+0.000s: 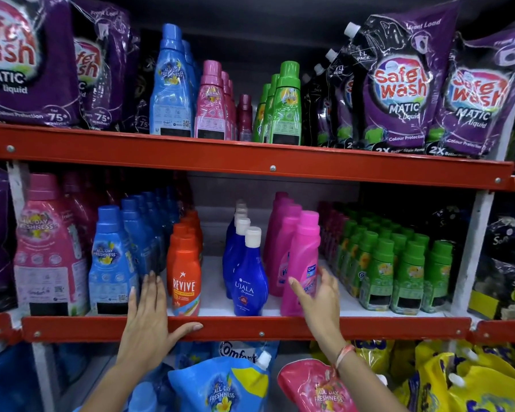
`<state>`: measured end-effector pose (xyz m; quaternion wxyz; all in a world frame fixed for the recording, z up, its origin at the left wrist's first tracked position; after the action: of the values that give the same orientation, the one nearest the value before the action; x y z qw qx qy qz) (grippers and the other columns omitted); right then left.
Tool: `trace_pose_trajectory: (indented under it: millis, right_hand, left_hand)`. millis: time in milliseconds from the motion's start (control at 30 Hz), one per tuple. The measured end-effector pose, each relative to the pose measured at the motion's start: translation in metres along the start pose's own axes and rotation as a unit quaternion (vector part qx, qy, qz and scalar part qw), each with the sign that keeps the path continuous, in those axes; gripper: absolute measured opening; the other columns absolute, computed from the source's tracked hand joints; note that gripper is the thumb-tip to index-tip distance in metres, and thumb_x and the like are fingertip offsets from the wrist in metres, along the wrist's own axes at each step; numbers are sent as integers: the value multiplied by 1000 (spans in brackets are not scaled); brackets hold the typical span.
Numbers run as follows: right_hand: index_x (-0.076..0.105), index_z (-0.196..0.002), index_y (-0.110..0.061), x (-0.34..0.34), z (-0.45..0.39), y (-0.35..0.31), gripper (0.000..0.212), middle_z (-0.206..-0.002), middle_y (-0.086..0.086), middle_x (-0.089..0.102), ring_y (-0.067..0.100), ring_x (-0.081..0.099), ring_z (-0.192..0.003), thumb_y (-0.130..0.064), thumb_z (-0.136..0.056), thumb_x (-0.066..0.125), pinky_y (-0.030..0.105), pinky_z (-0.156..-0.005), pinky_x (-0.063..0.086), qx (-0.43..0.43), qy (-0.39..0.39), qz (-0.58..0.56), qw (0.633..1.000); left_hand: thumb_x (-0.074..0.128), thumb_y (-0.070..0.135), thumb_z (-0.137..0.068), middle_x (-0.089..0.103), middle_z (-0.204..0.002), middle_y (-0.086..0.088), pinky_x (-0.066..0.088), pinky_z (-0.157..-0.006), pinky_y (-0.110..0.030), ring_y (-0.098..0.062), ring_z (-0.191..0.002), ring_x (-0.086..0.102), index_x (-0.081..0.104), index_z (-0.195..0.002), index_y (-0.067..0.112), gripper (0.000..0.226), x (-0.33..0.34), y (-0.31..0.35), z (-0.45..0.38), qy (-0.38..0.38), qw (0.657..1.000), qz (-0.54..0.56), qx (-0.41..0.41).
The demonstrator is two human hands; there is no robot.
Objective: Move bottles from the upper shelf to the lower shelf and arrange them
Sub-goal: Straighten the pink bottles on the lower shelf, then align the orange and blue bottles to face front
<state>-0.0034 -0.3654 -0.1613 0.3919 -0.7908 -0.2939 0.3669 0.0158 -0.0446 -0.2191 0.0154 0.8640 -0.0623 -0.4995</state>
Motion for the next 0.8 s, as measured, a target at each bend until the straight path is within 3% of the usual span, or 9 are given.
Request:
trace_pose_trajectory:
  millis: [67, 133, 233, 333, 433, 567, 633, 700, 800]
  right_hand:
    - [43, -137, -12, -6, 14, -23, 51, -133, 5, 44, 22, 42, -127, -33, -92, 56, 35, -104, 37, -43, 85, -18, 995]
    - [52, -128, -18, -9, 31, -54, 33, -122, -5, 48, 9, 47, -116, -23, -95, 49, 24, -94, 39, -108, 123, -85, 983]
    - [62, -109, -25, 4, 49, -91, 19, -107, -10, 61, -2, 58, -99, -18, -95, 50, 11, -82, 45, -152, 11, -170, 974]
    - [64, -105, -29, 49, 58, -102, 16, -107, -5, 70, 8, 65, -102, -28, -92, 55, 28, -94, 51, -79, -174, -201, 961]
    - [62, -100, -32, 89, 69, -103, 16, -117, -1, 66, 14, 61, -112, -39, -94, 48, 37, -106, 43, 31, -284, -215, 934]
    - [42, -138, -1, 101, 82, -116, 57, -122, 6, 59, 22, 52, -123, -42, -99, 33, 28, -103, 38, 159, -353, -279, 879]
    - [34, -142, 2, 100, 87, -120, 63, -141, 16, 49, 25, 45, -133, -44, -100, 27, 29, -104, 36, 192, -369, -298, 859]
    - [31, -144, 1, 99, 91, -127, 64, -141, 17, 49, 23, 47, -131, -45, -100, 24, 27, -103, 35, 211, -368, -320, 847]
    - [32, -143, 1, 101, 92, -133, 65, -145, 18, 44, 24, 43, -135, -46, -99, 21, 29, -107, 34, 216, -369, -319, 846]
  left_hand:
    - [20, 93, -69, 32, -151, -29, 6, -116, -47, -36, -142, 30, 28, -143, -12, 129, -1, 0, 0, 7, 1000, 25, 2]
    - [22, 98, -61, 17, -159, -20, -11, -119, -38, -25, -147, 12, 13, -149, -5, 135, -5, 1, 0, 24, 996, 84, 5]
    - [34, 100, -51, 4, -158, 2, -25, -111, -22, -10, -145, 4, 0, -153, 10, 140, -17, 7, 1, 44, 979, 200, 2]
    - [46, 95, -51, 5, -151, 16, -12, -117, -29, -12, -146, 3, 0, -154, 21, 135, -29, 11, 0, 50, 940, 334, -58]
    - [40, 87, -66, 8, -159, 12, 10, -121, -42, -16, -148, 9, 3, -154, 28, 112, -37, 10, -2, 27, 893, 440, -95]
    - [25, 72, -87, 28, -157, 6, 16, -116, -31, -4, -138, 26, 19, -152, 26, 80, -48, 10, -2, -12, 822, 555, -123]
    - [20, 84, -79, 47, -142, 13, 23, -116, -32, 1, -128, 42, 33, -146, 32, 86, -47, 9, -4, -64, 798, 589, -113]
    - [17, 95, -63, 57, -124, 19, 31, -110, -30, 6, -112, 54, 44, -139, 33, 102, -45, 7, -5, -83, 796, 591, -103]
    - [17, 100, -55, 56, -134, 7, 31, -111, -32, -5, -117, 54, 46, -140, 23, 119, -44, 2, -6, -91, 782, 604, -121]
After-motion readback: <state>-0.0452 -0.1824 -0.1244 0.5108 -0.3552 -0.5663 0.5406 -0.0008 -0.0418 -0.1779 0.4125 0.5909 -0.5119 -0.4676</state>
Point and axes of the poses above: each hand's wrist, its own z-axis away from the middle knuckle, its own x-axis out of the palm, y = z × x, the point moved 4 cm from there along -z, towards the middle knuckle
